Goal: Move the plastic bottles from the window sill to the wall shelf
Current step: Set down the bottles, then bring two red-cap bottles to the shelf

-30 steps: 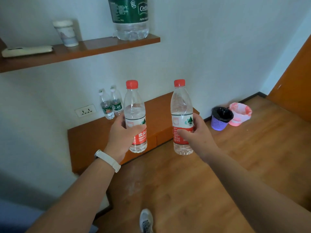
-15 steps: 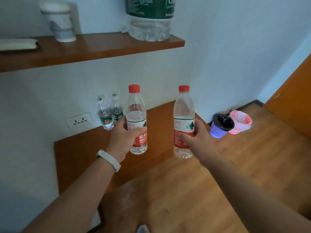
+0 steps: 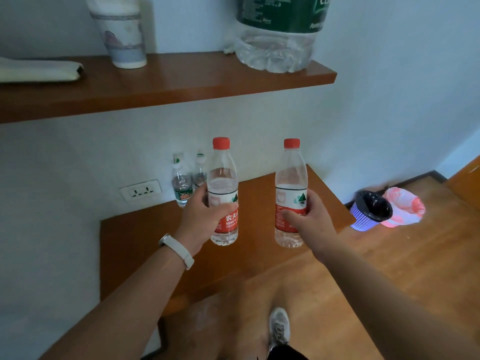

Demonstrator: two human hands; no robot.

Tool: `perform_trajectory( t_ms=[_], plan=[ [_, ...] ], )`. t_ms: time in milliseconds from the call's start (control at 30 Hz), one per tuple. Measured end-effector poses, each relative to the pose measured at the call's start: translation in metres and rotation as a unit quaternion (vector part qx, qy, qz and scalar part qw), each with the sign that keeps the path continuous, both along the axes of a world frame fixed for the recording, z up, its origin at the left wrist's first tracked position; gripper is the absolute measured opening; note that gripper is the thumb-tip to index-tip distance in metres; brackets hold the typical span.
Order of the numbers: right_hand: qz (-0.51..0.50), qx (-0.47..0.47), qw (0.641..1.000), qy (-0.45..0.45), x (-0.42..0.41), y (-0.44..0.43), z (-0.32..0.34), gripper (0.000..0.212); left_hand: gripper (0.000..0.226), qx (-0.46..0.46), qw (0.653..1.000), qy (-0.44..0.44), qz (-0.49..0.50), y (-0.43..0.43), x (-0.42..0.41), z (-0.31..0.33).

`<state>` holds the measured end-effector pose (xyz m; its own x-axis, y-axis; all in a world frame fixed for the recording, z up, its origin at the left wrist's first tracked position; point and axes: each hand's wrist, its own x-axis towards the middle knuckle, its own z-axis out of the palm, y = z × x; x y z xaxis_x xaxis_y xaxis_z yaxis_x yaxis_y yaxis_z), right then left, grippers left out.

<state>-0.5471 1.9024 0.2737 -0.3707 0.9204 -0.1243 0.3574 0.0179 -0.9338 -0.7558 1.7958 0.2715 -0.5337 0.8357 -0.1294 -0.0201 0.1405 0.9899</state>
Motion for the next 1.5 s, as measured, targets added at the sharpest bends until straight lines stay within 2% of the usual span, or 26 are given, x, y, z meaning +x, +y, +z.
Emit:
perform_trajectory(
  t_ms=[300, 600, 767, 967, 1000, 1100, 1367, 1500],
  plan=[
    [0.097, -0.031, 0.995, 0.016, -0.038, 0.086, -0.027, 0.062, 0.055, -0.034, 0.998, 0.011, 0.059, 0.058, -0.012, -0.021],
    [0.18, -0.069, 0.981, -0.001, -0.04, 0.199, -0.057, 0.059, 0.049, -0.099, 0.988, 0.044, 0.106, 0.144, -0.003, -0.046],
    [0.232, -0.102, 0.967, -0.023, -0.052, 0.233, -0.081, 0.063, 0.057, -0.123, 0.98, 0.04, 0.151, 0.169, 0.002, -0.066],
    [0.269, -0.052, 0.959, -0.066, -0.071, 0.248, -0.102, 0.053, 0.059, -0.135, 0.97, 0.021, 0.202, 0.183, -0.003, -0.089],
    [0.273, -0.053, 0.958, -0.069, -0.073, 0.251, -0.106, 0.052, 0.058, -0.137, 0.968, 0.016, 0.207, 0.185, -0.005, -0.094],
    [0.273, -0.059, 0.956, -0.088, -0.081, 0.257, -0.116, 0.07, 0.056, -0.134, 0.965, 0.01, 0.225, 0.192, -0.011, -0.108],
    [0.256, -0.024, 0.963, -0.076, -0.105, 0.269, -0.149, 0.063, 0.051, -0.146, 0.957, 0.093, 0.233, 0.222, -0.023, -0.147],
    [0.234, -0.012, 0.97, -0.071, -0.122, 0.272, -0.164, 0.066, 0.05, -0.159, 0.953, 0.093, 0.239, 0.23, -0.028, -0.156]
  ],
)
